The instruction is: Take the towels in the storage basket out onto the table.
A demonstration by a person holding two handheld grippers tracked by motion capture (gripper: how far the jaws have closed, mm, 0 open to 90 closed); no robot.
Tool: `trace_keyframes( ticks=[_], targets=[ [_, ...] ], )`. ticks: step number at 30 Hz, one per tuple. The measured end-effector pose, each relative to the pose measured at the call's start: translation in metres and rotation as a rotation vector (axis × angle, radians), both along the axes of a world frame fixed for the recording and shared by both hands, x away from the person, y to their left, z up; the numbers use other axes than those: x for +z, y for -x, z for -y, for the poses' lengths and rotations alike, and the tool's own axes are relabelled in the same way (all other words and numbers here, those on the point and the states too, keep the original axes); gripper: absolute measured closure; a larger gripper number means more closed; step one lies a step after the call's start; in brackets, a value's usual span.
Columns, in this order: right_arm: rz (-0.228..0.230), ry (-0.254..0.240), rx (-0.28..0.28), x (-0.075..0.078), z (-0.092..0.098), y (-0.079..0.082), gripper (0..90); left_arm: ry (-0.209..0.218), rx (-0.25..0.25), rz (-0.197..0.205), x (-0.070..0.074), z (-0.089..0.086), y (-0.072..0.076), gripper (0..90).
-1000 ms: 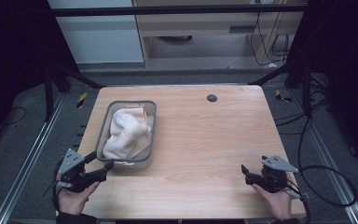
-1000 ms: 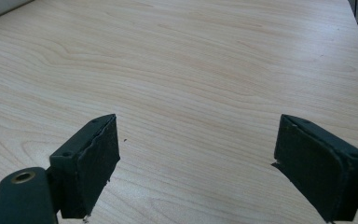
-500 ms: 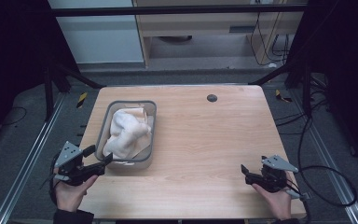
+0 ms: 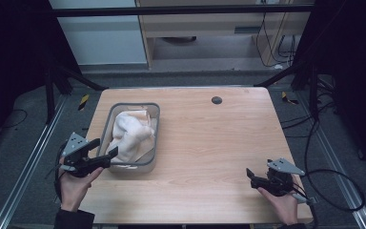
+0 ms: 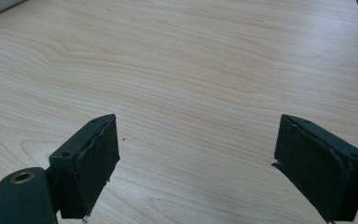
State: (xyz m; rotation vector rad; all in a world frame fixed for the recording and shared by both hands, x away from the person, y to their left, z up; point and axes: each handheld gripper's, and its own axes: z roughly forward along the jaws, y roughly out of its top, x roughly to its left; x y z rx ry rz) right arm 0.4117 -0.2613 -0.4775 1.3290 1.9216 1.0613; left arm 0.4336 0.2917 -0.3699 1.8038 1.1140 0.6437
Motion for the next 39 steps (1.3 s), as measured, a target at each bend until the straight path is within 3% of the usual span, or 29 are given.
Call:
trace_keyframes(
  ticks=[9, 28, 39],
  targets=[
    [-0.005, -0.003, -0.003, 0.000, 0.000, 0.000, 13.6, -0.022, -0.022, -0.027, 0.004, 0.008, -0.019, 23.4],
    [-0.023, 0.011, 0.010, -0.002, -0.001, -0.002, 13.3, -0.161, -0.044, -0.121, -0.015, 0.032, -0.050, 22.6],
    [-0.035, 0.014, 0.016, -0.003, -0.001, -0.003, 13.0, -0.207, -0.050, -0.170, -0.032, 0.042, -0.065, 20.4]
  ],
)
